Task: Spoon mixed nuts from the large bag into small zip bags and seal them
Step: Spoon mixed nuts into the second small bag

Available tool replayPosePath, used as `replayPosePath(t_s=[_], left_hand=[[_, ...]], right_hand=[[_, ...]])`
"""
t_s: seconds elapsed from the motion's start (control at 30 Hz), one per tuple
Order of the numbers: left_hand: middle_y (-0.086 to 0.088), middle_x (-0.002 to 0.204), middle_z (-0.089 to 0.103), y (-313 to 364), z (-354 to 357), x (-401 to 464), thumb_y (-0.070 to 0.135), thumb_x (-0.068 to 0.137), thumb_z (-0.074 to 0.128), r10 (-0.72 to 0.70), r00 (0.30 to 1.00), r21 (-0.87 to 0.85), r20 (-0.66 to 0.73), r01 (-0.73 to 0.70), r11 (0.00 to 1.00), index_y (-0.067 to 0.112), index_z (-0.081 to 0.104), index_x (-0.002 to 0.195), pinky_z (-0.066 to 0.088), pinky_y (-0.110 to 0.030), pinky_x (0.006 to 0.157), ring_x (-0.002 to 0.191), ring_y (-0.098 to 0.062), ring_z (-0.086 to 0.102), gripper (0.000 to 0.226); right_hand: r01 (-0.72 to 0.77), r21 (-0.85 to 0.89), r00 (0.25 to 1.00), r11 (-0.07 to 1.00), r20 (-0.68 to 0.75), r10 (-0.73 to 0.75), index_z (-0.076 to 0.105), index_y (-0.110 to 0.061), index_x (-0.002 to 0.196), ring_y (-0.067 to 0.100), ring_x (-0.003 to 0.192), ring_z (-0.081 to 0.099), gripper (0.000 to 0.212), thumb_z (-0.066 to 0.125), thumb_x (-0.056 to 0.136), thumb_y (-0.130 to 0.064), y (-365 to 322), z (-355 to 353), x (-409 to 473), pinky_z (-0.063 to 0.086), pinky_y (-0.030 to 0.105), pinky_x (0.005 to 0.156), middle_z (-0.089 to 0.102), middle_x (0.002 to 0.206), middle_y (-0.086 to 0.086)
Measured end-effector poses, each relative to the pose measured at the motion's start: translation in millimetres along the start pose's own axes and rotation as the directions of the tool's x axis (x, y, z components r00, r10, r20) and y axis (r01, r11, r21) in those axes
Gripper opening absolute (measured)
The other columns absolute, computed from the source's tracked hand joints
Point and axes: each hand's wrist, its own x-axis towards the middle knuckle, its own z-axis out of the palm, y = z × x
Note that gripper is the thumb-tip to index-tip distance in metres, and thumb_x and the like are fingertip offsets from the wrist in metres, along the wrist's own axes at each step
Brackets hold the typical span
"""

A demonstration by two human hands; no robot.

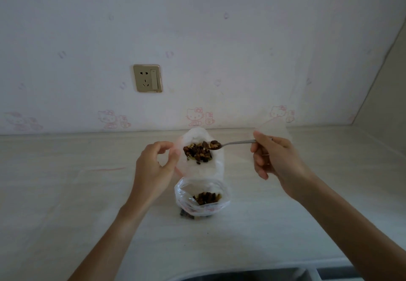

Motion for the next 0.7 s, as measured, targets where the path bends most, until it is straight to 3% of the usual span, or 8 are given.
replayPosePath(t_s=[0.1,0.23,0.33,0.4,0.5,0.63,0.7], left_hand=[[0.023,0.09,0.072,6,-13,-18,0.043,0.099,0.065,0.02,0.996,0.05,0.087,-0.024,0.998,0.038,0.071,0.096,0.049,-0.015,0.07,0.086,0.004,0.067,0.008],[0.012,0.066,0.07,7,-25,-41,0.064,0.099,0.051,-0.071,0.965,0.204,0.254,0.018,0.979,0.031,0.066,0.074,0.058,-0.035,0.068,0.065,-0.008,0.069,0.044],[0.007,0.063,0.071,9,-25,-51,0.06,0.098,0.055,-0.126,0.933,0.135,0.336,0.085,0.987,0.025,0.069,0.075,0.052,-0.03,0.063,0.058,-0.008,0.067,0.044],[0.003,0.062,0.072,12,-24,-53,0.049,0.099,0.062,-0.159,0.919,0.065,0.362,0.145,0.987,0.024,0.074,0.083,0.048,-0.025,0.062,0.056,-0.007,0.067,0.033],[-0.001,0.064,0.072,16,-22,-53,0.035,0.101,0.064,-0.18,0.917,-0.008,0.356,0.196,0.981,0.021,0.077,0.089,0.05,-0.026,0.061,0.056,-0.009,0.067,0.022],[-0.001,0.063,0.071,20,-20,-49,0.028,0.101,0.065,-0.189,0.916,-0.048,0.355,0.219,0.974,0.019,0.078,0.092,0.05,-0.025,0.053,0.054,-0.009,0.063,0.019],[0.001,0.061,0.069,19,-21,-48,0.027,0.101,0.065,-0.2,0.914,-0.042,0.354,0.229,0.973,0.018,0.078,0.093,0.05,-0.027,0.053,0.053,-0.009,0.064,0.018]], right_hand=[[-0.023,-0.005,0.998,1.0,0.06,0.024,0.062,-0.014,0.068,0.022,0.039,0.044,0.045,0.054,0.105,-0.038,8,-2,-22,0.038,0.028,0.042,0.049,0.053,0.007],[-0.039,-0.026,0.99,0.999,0.138,0.042,0.065,-0.012,0.067,0.024,0.041,0.045,0.046,0.054,0.103,-0.039,27,0,-44,0.037,0.03,0.043,0.051,0.055,0.01],[0.03,-0.098,0.983,0.995,0.181,-0.012,0.065,-0.009,0.07,0.024,0.042,0.047,0.049,0.051,0.104,-0.042,38,3,-52,0.04,0.03,0.043,0.053,0.054,0.011],[0.188,-0.223,0.968,0.957,0.209,-0.141,0.063,-0.008,0.072,0.025,0.04,0.049,0.05,0.047,0.104,-0.042,40,7,-55,0.044,0.029,0.042,0.055,0.051,0.008],[0.471,-0.457,0.881,0.755,0.289,-0.375,0.061,-0.017,0.075,0.02,0.04,0.05,0.045,0.042,0.103,-0.047,40,11,-59,0.047,0.037,0.044,0.053,0.049,0.003],[0.726,-0.588,0.67,0.358,0.484,-0.563,0.052,-0.022,0.077,0.012,0.043,0.041,0.038,0.041,0.108,-0.041,36,7,-62,0.036,0.025,0.043,0.043,0.057,-0.013],[0.753,-0.583,0.629,0.303,0.505,-0.592,0.057,-0.018,0.077,0.011,0.044,0.04,0.039,0.043,0.107,-0.039,36,6,-61,0.036,0.026,0.043,0.043,0.059,-0.014]])
